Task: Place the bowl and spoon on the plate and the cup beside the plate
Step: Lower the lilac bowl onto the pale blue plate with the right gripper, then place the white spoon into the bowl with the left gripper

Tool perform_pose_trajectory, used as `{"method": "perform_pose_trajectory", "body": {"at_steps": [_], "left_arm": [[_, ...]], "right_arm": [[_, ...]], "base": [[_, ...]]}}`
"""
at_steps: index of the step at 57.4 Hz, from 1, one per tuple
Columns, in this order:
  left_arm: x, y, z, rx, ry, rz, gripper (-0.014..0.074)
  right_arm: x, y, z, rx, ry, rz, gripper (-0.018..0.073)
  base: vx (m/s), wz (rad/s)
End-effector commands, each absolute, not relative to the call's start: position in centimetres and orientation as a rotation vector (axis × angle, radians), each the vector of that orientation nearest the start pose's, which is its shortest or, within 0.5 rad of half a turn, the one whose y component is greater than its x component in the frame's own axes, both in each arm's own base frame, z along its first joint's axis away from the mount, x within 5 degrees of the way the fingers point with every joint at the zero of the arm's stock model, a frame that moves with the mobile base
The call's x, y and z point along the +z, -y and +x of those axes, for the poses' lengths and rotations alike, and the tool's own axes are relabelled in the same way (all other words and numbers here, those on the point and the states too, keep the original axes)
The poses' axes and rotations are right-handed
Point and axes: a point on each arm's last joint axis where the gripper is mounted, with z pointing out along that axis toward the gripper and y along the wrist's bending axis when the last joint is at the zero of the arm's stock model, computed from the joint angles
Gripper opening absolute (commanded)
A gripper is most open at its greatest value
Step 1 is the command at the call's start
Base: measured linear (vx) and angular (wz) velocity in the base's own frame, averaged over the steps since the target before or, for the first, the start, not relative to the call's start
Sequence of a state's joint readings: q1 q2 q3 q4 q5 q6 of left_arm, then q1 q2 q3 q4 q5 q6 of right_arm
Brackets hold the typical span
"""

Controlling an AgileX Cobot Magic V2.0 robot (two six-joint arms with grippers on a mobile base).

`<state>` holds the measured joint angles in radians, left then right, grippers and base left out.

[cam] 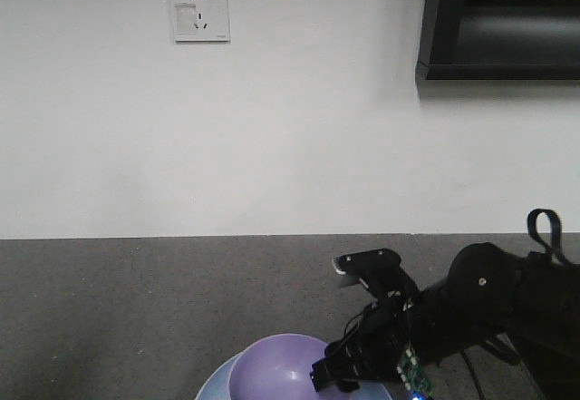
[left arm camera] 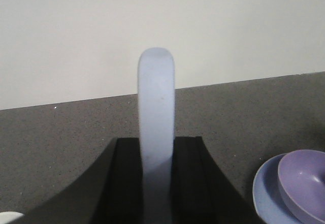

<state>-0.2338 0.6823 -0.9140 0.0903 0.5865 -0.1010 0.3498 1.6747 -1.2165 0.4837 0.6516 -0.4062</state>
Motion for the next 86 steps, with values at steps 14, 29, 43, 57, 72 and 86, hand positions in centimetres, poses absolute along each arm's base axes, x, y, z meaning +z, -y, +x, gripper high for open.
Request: {"method": "perform_pose_trajectory", "body": {"at_steps": [14,29,43,57,72,86], "left_arm": [[43.3,2.8,12.6,-0.168,-1.616,0.159,0.0000],[43.8,3.6,14.8,-0.253,-1.519,0.121,0.0000],[42.9,5.8,18.0,-0.305,-1.505,0.190,0.0000],[40.9,12.0,21.1,-0.435,-1.455,0.353,0.0000],[38.1,19.4,24.4,-0.545,-1.442,0.452,0.0000],[33.7,23.0,27.6,-0.639,-1.564,0.392,0.0004]], "right_arm": [[40.0,-11.9,26.5,0.474,-1.963,-0.483,0.0514],[42.6,-7.9,18.2,0.379,-1.678,-0.401,0.0514],[40.4,-5.7,12.4,0.455,-1.638,-0.294,0.0514],[39.6,-5.2,11.4,0.427,-1.626,-0.295,0.0514],[40.0,-5.1,11.5,0.419,-1.583,-0.278,0.0514],[40.0,-5.1,11.5,0.419,-1.582,-0.278,0.0514]], "base": [[0.00,0.00],[0.00,0.00],[0.00,0.00],[0.00,0.00],[0.00,0.00],[0.00,0.00]]}}
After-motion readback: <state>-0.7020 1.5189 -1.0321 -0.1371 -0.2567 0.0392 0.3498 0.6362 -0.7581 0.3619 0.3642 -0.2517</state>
